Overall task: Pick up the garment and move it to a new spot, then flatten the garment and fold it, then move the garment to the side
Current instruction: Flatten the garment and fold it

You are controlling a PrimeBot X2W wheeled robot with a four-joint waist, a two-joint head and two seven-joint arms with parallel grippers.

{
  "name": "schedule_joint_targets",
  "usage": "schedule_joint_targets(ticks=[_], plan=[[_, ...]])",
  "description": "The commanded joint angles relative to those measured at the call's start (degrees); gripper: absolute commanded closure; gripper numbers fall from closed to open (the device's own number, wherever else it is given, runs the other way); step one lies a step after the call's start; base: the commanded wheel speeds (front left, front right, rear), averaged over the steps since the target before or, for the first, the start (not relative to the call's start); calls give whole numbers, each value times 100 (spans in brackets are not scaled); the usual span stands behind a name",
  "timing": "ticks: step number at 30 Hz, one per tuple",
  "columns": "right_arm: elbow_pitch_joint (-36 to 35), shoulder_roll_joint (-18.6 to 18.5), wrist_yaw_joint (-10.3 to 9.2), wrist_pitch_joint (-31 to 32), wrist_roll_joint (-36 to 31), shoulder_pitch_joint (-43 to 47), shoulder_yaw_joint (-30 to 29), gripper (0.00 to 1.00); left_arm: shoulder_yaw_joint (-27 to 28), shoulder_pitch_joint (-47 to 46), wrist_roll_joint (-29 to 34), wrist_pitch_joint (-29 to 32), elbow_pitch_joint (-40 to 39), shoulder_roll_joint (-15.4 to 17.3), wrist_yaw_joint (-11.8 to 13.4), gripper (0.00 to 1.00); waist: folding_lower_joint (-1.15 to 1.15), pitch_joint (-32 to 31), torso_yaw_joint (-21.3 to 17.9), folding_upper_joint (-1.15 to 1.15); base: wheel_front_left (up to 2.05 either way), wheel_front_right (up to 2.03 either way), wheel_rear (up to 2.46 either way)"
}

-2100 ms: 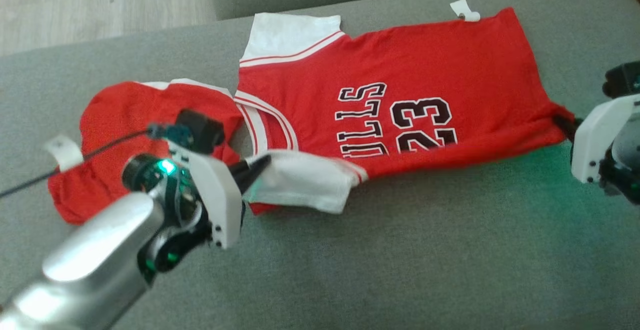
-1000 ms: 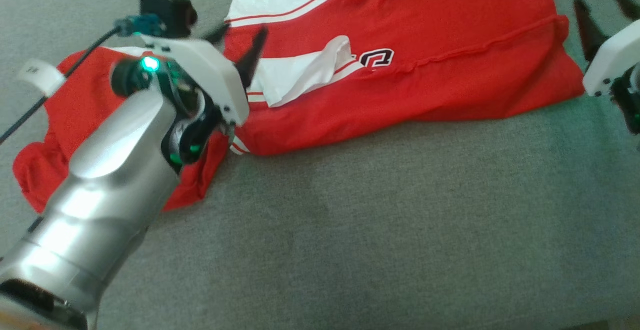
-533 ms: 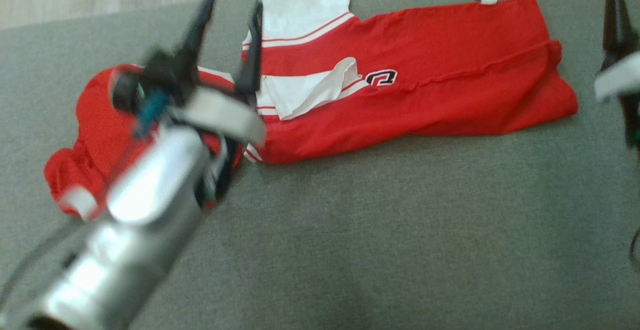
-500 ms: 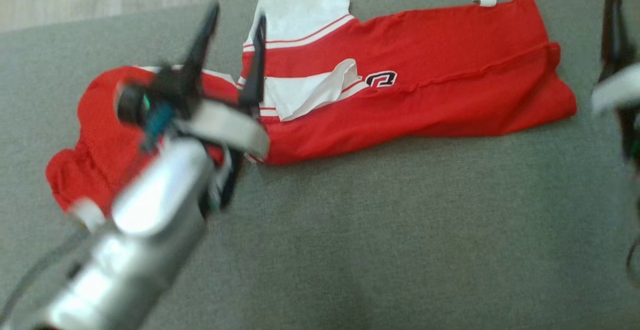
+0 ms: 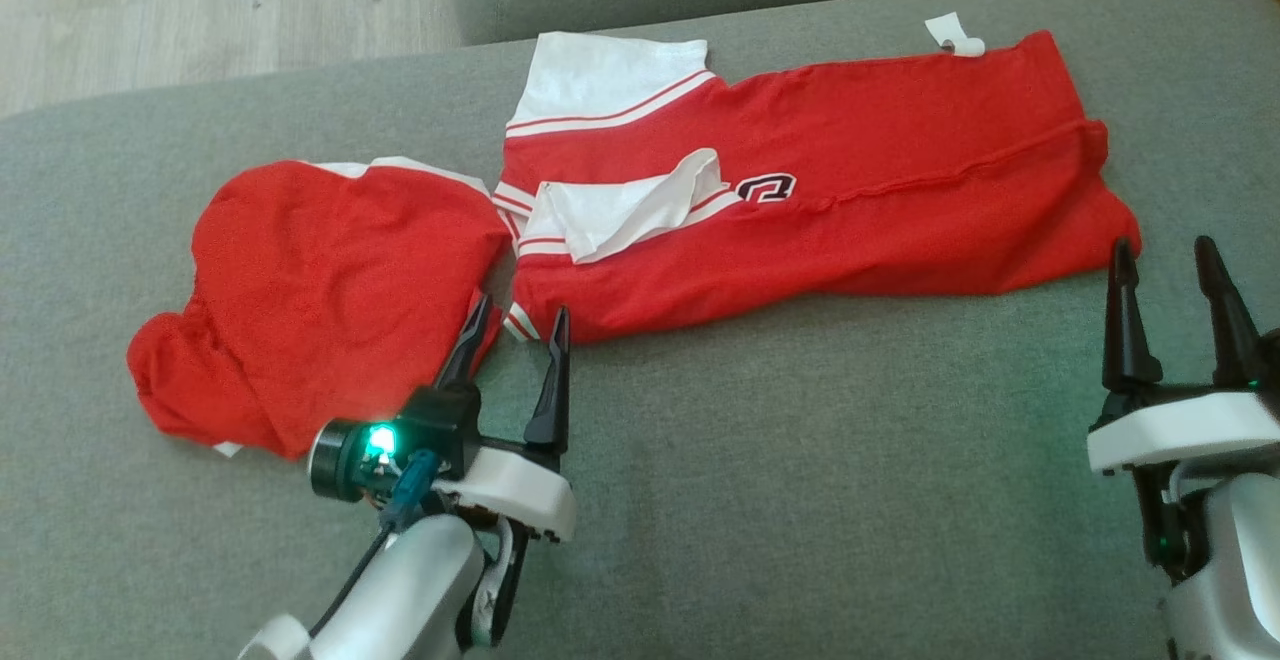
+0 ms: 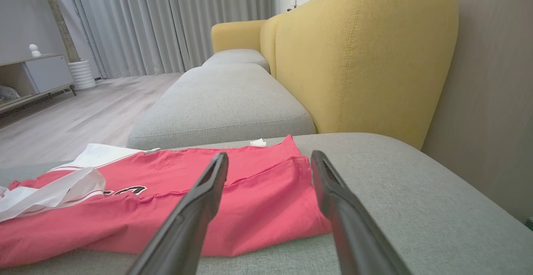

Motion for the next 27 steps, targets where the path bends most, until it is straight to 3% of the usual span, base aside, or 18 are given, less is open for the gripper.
schedule_joint_targets(ticks=[1,19,27], plan=[[-228,-34,-4,-53,-40,-83,61,0,231,-306,-14,-37,-104,14,-17,0,1,-6,-9,0,0,0,0],[-394,195,-4,9,-171,-316,129,0,-797,-1468,895,887,1367,316,-546,0,1,472,-371,0,0,0,0],[-245,201,-4,45,-236,-469,183,0,-1090,-1720,1091,1459,1786,317,-581,0,1,519,-414,0,0,0,0]])
